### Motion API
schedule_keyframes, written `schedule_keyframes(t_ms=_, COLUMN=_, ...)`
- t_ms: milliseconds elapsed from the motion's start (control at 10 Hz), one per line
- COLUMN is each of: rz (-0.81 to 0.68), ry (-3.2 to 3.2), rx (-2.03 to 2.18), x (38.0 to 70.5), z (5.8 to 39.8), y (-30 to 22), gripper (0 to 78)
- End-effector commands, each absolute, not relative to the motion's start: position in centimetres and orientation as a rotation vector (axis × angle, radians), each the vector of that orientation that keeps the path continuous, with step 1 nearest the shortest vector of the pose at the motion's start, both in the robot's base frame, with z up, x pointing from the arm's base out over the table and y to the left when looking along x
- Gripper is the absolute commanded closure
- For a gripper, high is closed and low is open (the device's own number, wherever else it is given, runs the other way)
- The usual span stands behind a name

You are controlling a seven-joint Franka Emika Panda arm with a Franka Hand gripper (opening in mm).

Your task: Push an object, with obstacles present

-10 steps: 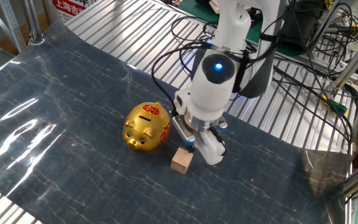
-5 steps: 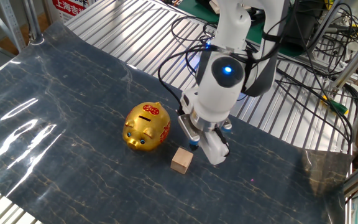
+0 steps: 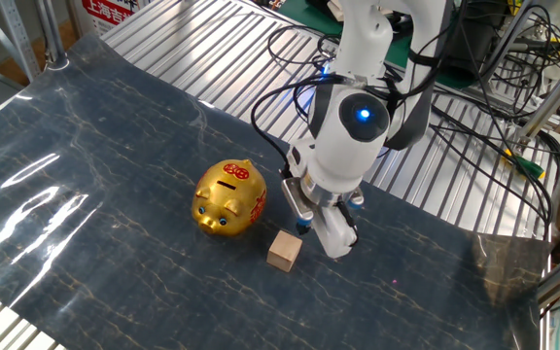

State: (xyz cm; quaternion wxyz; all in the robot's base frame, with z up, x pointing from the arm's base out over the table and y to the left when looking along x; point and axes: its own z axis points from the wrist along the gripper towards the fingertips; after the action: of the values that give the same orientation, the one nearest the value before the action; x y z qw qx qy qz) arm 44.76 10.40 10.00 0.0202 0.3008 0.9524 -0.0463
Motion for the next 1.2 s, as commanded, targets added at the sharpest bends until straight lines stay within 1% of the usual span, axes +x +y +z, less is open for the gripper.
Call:
schedule_keyframes(t_ms=100, rz=-0.136, ry=2.887, rx=1.051, x=46.2, z=10.3, y=9.3, gripper=77.6)
schedule_keyframes(t_ms=700, rz=-0.122, ry=2.843, rx=1.174, x=47.5, z=11.0, y=8.8, gripper=77.6)
schedule_keyframes(t_ms=1000, rz=-0.061, ry=2.913, rx=1.142, x=47.3, z=10.9, y=8.9, gripper=77.6)
schedule_keyframes(t_ms=1200, rz=0.01, ry=2.979, rx=1.085, x=46.8, z=10.5, y=9.0, gripper=77.6)
